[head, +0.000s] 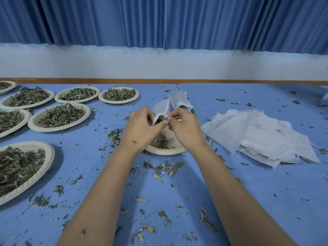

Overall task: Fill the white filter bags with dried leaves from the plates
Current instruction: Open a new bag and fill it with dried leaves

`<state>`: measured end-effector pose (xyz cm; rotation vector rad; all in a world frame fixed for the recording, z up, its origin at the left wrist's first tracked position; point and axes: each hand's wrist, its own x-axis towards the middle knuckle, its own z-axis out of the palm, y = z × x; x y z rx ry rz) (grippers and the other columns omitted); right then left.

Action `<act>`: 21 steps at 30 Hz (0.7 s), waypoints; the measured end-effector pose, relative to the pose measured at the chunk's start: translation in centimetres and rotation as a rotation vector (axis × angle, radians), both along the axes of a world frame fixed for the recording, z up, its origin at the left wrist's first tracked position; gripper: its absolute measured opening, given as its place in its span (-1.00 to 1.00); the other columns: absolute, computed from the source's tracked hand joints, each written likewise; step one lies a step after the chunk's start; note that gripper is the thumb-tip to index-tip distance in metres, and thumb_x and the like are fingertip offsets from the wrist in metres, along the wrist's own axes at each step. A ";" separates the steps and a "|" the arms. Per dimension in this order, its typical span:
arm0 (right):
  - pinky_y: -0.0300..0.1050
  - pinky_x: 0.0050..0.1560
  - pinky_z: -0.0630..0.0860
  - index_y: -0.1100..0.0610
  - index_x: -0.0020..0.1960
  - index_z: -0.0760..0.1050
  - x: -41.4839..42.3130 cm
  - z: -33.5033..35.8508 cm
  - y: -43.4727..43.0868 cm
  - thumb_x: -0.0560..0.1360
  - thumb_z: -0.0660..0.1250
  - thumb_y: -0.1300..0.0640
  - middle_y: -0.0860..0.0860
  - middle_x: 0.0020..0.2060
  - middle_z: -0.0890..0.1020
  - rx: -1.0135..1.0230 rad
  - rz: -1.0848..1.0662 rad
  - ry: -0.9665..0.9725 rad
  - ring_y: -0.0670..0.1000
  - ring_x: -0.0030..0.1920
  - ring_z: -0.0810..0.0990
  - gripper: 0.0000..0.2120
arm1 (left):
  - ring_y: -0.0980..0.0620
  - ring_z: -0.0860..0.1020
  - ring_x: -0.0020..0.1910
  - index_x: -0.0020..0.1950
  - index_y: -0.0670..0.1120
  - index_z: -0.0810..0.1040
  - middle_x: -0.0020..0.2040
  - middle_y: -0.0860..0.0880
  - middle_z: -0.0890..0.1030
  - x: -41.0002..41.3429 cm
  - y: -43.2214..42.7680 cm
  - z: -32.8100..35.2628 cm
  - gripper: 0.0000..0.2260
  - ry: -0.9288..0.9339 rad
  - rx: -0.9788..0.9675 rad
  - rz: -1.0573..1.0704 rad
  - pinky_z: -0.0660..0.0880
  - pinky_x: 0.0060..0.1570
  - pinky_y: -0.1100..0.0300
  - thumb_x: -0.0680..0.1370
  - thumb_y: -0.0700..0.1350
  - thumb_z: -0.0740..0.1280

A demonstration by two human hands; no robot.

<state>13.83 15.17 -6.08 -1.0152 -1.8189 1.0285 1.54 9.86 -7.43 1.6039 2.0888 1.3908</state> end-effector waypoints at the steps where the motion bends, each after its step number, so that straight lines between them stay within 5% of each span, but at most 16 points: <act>1: 0.09 0.09 0.55 0.12 -0.13 0.49 0.0 0.0 -0.1 0.54 0.25 0.23 -0.08 -0.23 0.55 -0.002 0.016 -0.009 0.06 -0.04 0.59 -0.91 | 0.00 0.41 -0.23 -0.24 -0.04 0.38 -0.29 0.05 0.45 0.0 0.0 0.0 -0.71 0.044 0.026 0.029 0.40 -0.26 0.06 0.41 0.12 0.39; 3: 0.13 0.08 0.54 0.08 -0.17 0.48 0.0 0.1 -0.3 0.54 0.25 0.22 -0.06 -0.19 0.56 -0.002 0.053 -0.027 0.09 -0.03 0.59 -0.87 | 0.00 0.39 -0.14 -0.24 -0.05 0.37 -0.23 0.11 0.40 -0.1 0.0 -0.1 -0.72 0.141 0.099 0.090 0.38 -0.24 0.16 0.42 0.05 0.43; 6: 0.19 0.09 0.52 0.03 -0.24 0.44 0.0 0.4 -0.4 0.54 0.25 0.19 -0.02 -0.16 0.59 -0.010 0.081 -0.020 0.14 -0.01 0.59 -0.81 | 0.08 0.38 0.04 -0.04 0.04 0.42 0.01 0.13 0.34 -0.6 0.1 0.1 -0.70 0.052 0.177 0.086 0.33 -0.17 0.37 0.37 -0.01 0.50; 9: 0.25 0.09 0.50 0.08 -0.21 0.45 0.1 0.5 -0.6 0.55 0.26 0.15 0.12 -0.11 0.61 -0.017 0.103 -0.012 0.22 -0.01 0.59 -0.84 | 0.06 0.40 0.28 0.31 0.14 0.44 0.35 0.06 0.35 -1.1 -0.1 0.0 -0.54 -0.044 0.098 -0.046 0.42 0.17 0.17 0.44 -0.04 0.45; 11: 0.28 0.08 0.49 0.13 -0.17 0.45 0.1 0.3 -0.7 0.55 0.26 0.14 0.16 -0.10 0.61 -0.020 0.119 -0.010 0.26 0.00 0.58 -0.87 | 0.09 0.35 0.36 0.35 0.16 0.42 0.47 0.02 0.29 -1.3 -0.4 0.0 -0.55 -0.018 0.029 -0.068 0.35 0.29 0.14 0.48 -0.04 0.41; 15: 0.29 0.10 0.49 0.11 -0.14 0.45 0.1 0.2 -0.7 0.55 0.24 0.17 0.13 -0.09 0.61 -0.023 0.145 0.005 0.21 0.01 0.58 -0.89 | 0.12 0.34 0.36 0.34 0.24 0.41 0.48 0.06 0.28 -1.7 -0.6 -0.1 -0.61 0.145 -0.055 -0.019 0.34 0.22 0.10 0.53 0.01 0.34; 21: 0.25 0.18 0.46 0.11 -0.18 0.47 0.2 0.3 -0.5 0.53 0.28 0.18 -0.05 -0.16 0.57 -0.056 0.231 0.061 0.05 -0.03 0.62 -0.89 | 0.10 0.50 0.21 0.10 0.04 0.64 0.27 0.00 0.54 -1.3 -0.2 0.0 -0.71 0.092 0.133 0.068 0.42 0.08 0.28 0.46 -0.26 0.36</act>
